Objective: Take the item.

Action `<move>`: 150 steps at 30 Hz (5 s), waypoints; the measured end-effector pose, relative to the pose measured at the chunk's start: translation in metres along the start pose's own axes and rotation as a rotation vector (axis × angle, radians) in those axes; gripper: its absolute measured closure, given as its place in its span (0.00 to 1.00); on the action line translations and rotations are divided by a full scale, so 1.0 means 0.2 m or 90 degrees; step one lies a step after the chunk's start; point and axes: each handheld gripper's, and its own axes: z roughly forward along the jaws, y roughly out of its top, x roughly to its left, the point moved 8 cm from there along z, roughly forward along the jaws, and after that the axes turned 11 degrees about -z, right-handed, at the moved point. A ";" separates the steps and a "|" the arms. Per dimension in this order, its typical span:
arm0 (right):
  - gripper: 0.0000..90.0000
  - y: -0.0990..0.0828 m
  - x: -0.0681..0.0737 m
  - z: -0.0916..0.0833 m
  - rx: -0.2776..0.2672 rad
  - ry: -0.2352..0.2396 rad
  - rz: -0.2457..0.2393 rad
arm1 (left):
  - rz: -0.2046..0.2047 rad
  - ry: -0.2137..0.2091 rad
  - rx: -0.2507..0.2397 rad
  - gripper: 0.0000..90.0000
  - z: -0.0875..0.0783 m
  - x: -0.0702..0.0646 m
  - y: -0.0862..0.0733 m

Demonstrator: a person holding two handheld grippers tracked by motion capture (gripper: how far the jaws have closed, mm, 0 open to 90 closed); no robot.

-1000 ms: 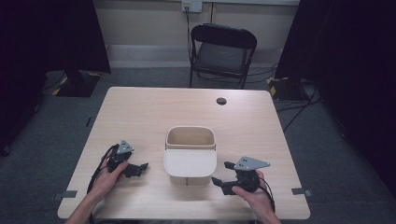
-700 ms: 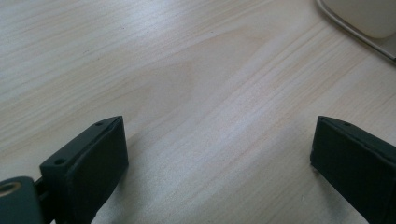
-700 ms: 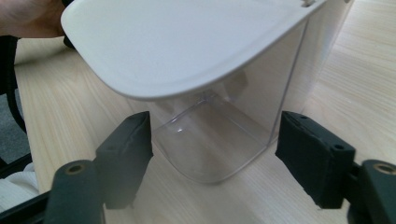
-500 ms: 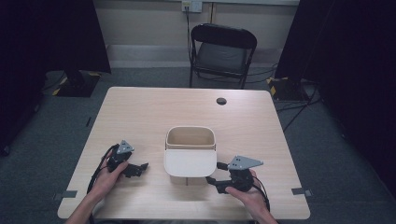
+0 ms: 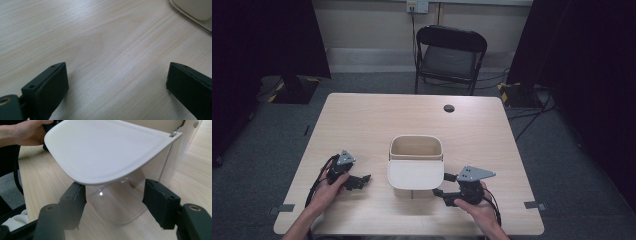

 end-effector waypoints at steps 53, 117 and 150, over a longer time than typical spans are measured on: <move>0.38 0.07 -0.01 -0.03 -0.046 -0.013 0.013 | -0.003 -0.001 -0.002 0.03 0.00 0.00 0.00; 0.39 0.16 -0.06 -0.06 -0.073 -0.032 0.020 | -0.003 -0.001 -0.002 0.03 0.00 0.00 0.00; 0.42 0.21 -0.10 -0.06 -0.078 -0.042 0.019 | -0.002 -0.001 -0.002 0.03 0.00 0.00 0.00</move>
